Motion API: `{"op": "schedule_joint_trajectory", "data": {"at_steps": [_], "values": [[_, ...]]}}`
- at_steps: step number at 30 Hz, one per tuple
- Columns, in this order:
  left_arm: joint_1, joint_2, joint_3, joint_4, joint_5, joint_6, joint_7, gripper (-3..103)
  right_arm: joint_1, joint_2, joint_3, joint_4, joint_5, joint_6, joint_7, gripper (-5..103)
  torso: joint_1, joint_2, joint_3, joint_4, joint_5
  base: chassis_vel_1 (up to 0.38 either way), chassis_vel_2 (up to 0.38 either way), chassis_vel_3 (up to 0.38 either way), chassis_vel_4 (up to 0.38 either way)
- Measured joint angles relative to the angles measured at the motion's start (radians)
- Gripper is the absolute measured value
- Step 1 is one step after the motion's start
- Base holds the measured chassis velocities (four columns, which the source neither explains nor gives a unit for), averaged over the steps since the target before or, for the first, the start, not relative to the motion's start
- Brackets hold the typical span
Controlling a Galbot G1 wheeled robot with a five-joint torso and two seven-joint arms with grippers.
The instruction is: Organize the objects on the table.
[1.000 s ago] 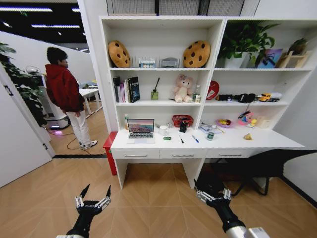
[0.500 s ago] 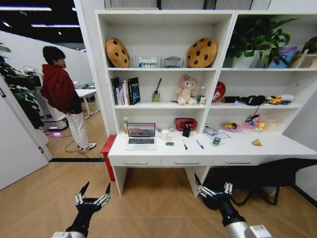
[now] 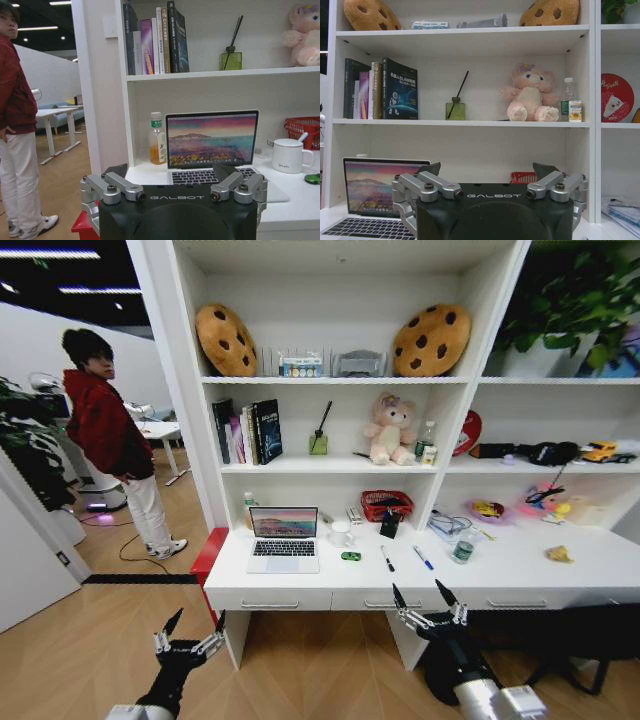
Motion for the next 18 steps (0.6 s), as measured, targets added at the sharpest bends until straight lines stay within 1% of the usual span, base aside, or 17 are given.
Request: {"op": "schedule_joint_trajectory", "data": {"at_steps": [2, 4, 8, 9, 10, 13, 15, 16, 18], "values": [[0.0, 0.001, -0.001, -0.002, 0.0, 0.001, 0.0, 97, 0.002, -0.001, 0.002, 0.0, 0.001, 0.002, 0.001, 100, 0.0, 0.0, 0.0, 0.0001, -0.0002, -0.226, 0.238, 0.225, -0.228], [0.001, 0.004, -0.005, -0.008, -0.004, 0.003, 0.0, 97, 0.007, -0.001, 0.003, -0.001, 0.002, 0.02, 0.002, 100, 0.0, 0.0, 0.0, 0.0006, 0.0, -0.21, 0.234, 0.227, -0.207], [0.002, 0.013, -0.015, -0.015, -0.015, 0.008, 0.0, 97, 0.008, -0.001, 0.0, -0.016, 0.002, 0.066, 0.003, 100, 0.0, 0.0, 0.0, -0.0001, -0.0002, -0.209, 0.215, 0.206, -0.205], [0.002, 0.013, -0.015, -0.015, -0.015, 0.008, 0.0, 97, 0.008, -0.001, 0.0, -0.016, 0.002, 0.066, 0.003, 100, 0.0, 0.0, 0.0, -0.0001, -0.0002, -0.156, 0.183, 0.202, -0.183], [0.0, 0.017, -0.018, -0.015, -0.02, 0.008, 0.0, 97, 0.01, -0.001, 0.0, -0.018, 0.002, 0.073, 0.004, 100, 0.0, 0.0, 0.0, 0.0004, 0.0001, -0.156, 0.158, 0.158, -0.183], [-0.009, 0.034, -0.028, -0.012, -0.034, 0.011, -0.001, 97, 0.021, -0.002, 0.0, -0.023, -0.001, 0.077, -0.004, 100, 0.001, 0.0, 0.0, 0.0004, -0.0001, -0.105, 0.122, 0.106, -0.093], [-0.033, 0.069, -0.033, 0.0, -0.06, 0.032, -0.006, 95, 0.042, -0.009, 0.003, -0.034, -0.008, 0.077, -0.03, 100, 0.0, 0.0, 0.0, 0.0005, 0.0, -0.054, 0.078, 0.055, -0.009], [-0.033, 0.069, -0.033, 0.0, -0.06, 0.032, -0.006, 95, 0.042, -0.009, 0.003, -0.034, -0.008, 0.077, -0.03, 100, 0.0, 0.0, 0.0, 0.0005, 0.0, -0.023, 0.052, 0.055, -0.002], [-0.095, 0.169, -0.03, 0.039, -0.096, 0.069, -0.012, 97, 0.045, -0.011, 0.009, -0.062, -0.033, 0.09, -0.061, 100, -0.001, 0.0, 0.0, 0.0002, -0.0004, 0.0, 0.0, 0.0, 0.0]]}}
